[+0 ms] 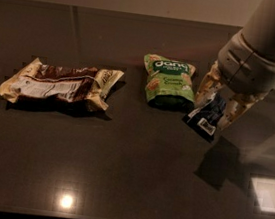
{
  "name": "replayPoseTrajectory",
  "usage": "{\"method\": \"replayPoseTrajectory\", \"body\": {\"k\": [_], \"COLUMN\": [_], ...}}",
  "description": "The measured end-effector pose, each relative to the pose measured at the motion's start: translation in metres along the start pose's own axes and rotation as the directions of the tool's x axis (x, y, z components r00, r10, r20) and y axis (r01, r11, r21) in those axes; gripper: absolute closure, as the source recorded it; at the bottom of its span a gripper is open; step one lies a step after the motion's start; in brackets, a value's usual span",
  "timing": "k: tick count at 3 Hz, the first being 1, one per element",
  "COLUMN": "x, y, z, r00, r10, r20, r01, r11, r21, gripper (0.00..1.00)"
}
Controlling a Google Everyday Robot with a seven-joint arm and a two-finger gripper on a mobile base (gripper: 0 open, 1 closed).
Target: Pick rxbar blueberry
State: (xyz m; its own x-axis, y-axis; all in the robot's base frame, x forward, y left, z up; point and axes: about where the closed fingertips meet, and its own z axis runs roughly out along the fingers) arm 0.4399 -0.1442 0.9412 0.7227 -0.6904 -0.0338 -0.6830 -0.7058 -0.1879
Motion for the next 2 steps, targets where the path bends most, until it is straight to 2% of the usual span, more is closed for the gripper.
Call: {"method": "replayPoseTrajectory", "body": {"k": [1,2], "x": [-0.0055,-0.0049], "y": [-0.0177,-0.0226], "z": [-0.0242,-0.0257], "r00": [0.998,0.998], "r10": [0.047,0.045], "r20": [-0.033,-0.041], "r01": [-0.045,-0.043], "r11": [0.9979,0.9969], "r21": [0.046,0.066], "gripper": [1.00,1.00]}}
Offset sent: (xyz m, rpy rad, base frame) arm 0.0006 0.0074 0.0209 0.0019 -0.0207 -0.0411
